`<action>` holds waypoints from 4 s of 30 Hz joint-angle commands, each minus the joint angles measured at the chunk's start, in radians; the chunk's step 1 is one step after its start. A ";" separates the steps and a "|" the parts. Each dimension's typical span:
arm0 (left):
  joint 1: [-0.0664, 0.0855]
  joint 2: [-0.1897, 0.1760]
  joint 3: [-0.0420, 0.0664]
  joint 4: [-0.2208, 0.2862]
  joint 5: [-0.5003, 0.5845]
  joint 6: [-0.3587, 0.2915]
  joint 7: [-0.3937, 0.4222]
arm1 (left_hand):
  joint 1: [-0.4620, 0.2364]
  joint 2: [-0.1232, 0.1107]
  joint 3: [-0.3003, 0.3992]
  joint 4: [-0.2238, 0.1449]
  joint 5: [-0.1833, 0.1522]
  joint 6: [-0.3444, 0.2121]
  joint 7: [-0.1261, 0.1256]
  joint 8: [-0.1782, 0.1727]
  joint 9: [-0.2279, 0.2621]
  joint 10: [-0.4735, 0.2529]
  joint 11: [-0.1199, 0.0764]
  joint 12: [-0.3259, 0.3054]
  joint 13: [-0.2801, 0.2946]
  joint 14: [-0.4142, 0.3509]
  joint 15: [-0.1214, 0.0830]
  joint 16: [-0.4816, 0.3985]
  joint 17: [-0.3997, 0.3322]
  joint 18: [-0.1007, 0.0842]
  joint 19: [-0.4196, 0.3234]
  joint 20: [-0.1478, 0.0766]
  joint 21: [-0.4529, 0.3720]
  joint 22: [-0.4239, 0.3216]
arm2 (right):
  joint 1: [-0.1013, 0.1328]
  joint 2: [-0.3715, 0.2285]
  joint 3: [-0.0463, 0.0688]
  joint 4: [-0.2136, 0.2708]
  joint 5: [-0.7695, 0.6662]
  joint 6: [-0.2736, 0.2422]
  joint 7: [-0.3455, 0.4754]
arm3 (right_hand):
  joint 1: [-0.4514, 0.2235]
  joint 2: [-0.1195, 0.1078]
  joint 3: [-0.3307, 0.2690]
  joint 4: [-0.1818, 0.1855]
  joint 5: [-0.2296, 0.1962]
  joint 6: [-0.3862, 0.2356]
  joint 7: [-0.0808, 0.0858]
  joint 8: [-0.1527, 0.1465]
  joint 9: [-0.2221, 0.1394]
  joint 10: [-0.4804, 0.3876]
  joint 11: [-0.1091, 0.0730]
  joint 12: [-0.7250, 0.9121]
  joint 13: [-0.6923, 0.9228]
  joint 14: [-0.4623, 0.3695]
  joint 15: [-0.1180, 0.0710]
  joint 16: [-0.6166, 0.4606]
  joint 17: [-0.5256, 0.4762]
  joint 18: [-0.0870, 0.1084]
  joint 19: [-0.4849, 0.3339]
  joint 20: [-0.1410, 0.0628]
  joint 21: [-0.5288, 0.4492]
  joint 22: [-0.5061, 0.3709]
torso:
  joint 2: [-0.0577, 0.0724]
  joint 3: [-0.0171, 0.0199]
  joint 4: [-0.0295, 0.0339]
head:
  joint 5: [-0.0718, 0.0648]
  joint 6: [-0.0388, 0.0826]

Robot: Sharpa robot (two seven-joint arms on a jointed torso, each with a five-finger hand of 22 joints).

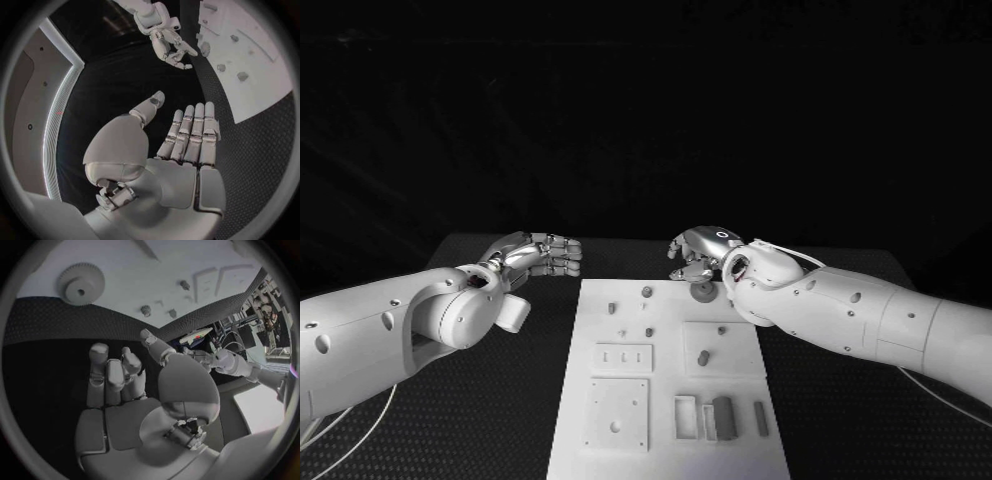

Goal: Assemble the parts on the task board

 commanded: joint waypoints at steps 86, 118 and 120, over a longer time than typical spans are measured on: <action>-0.001 0.011 0.000 -0.011 0.003 0.028 -0.005 | -0.010 0.005 -0.008 0.002 -0.005 0.010 0.041 -0.006 -0.004 0.007 0.002 -0.012 -0.001 0.009 0.001 -0.009 0.004 0.014 0.012 0.001 -0.008 -0.003 | -0.068 0.000 0.000 -0.122 -0.044 0.146 0.015 | -0.038 -0.049 0.004 0.049 0.003 0.012 0.000 0.020 0.003 -0.020 0.002 0.029 -0.030 -0.013 -0.003 0.024 -0.020 0.039 -0.011 -0.006 0.003 0.018 | 0.000 0.0068 -0.0117 | 0.001 -0.032; -0.001 0.014 0.000 -0.015 0.003 0.034 -0.006 | -0.010 0.005 -0.009 0.001 -0.005 0.010 0.040 -0.006 -0.005 0.008 0.002 -0.013 -0.001 0.009 0.001 -0.010 0.004 0.014 0.012 0.001 -0.009 -0.003 | -0.084 0.018 -0.014 -0.140 -0.080 0.178 0.005 | -0.031 -0.001 0.014 0.033 0.003 0.038 -0.009 0.033 0.007 -0.008 -0.007 0.035 -0.032 -0.004 -0.011 0.027 -0.016 0.039 -0.010 -0.009 0.005 0.018 | 0.000 0.0067 -0.0136 | 0.006 -0.048; -0.001 0.014 0.000 -0.015 0.003 0.033 -0.006 | -0.010 0.005 -0.009 0.001 -0.005 0.010 0.040 -0.006 -0.005 0.008 0.002 -0.013 -0.001 0.009 0.001 -0.010 0.004 0.014 0.012 0.001 -0.009 -0.003 | -0.084 0.017 -0.014 -0.140 -0.081 0.182 0.004 | -0.025 0.017 0.013 0.021 0.003 0.045 -0.012 0.036 0.008 -0.006 -0.009 0.037 -0.031 -0.003 -0.013 0.028 -0.015 0.039 -0.011 -0.010 0.006 0.019 | -0.001 0.0065 -0.0138 | 0.005 -0.049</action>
